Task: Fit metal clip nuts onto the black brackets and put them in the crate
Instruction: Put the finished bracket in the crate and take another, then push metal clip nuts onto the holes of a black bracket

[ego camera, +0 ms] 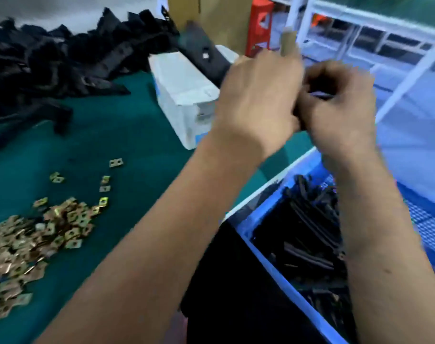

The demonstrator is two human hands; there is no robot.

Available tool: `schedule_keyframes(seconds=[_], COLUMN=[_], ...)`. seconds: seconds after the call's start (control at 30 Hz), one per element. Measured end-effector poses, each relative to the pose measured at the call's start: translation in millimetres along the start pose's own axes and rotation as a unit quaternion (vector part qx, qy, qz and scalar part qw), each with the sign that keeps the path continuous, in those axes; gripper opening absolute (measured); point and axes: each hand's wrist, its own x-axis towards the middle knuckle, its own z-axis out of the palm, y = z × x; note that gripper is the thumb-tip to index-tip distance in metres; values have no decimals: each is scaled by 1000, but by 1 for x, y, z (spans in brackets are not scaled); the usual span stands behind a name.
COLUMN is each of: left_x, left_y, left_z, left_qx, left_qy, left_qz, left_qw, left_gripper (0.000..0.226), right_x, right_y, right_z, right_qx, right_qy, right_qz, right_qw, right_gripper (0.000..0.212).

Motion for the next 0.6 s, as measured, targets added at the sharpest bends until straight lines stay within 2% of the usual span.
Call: schedule_keyframes(seconds=[0.1,0.27,0.37,0.47,0.53,0.6], left_x=[17,-5,-33,-66,-81,-84], left_y=[77,145,158,157,154,152], left_z=[37,123,172,210,226,233], left_qx=[-50,-79,-86,-90,-106,-123], left_qy=[-36,-180,-282,-414,-473,-487], left_qz=[116,245,253,228,199,181], left_qw=[991,949,921,877,852,846], left_gripper=[87,70,58,63,76,80], right_x=[-3,-23,-44,-72,-82,-81], right_y=[55,170,223,255,264,268], right_z=[-76,-153,-160,-152,-148,-147], right_qx=[-41,-140,-268,-377,-386,-373], right_qy=[60,62,-16,-102,-121,-131], right_qz=[79,297,398,425,441,462], right_qw=[994,942,877,817,801,794], right_gripper=[17,51,44,41,43,44])
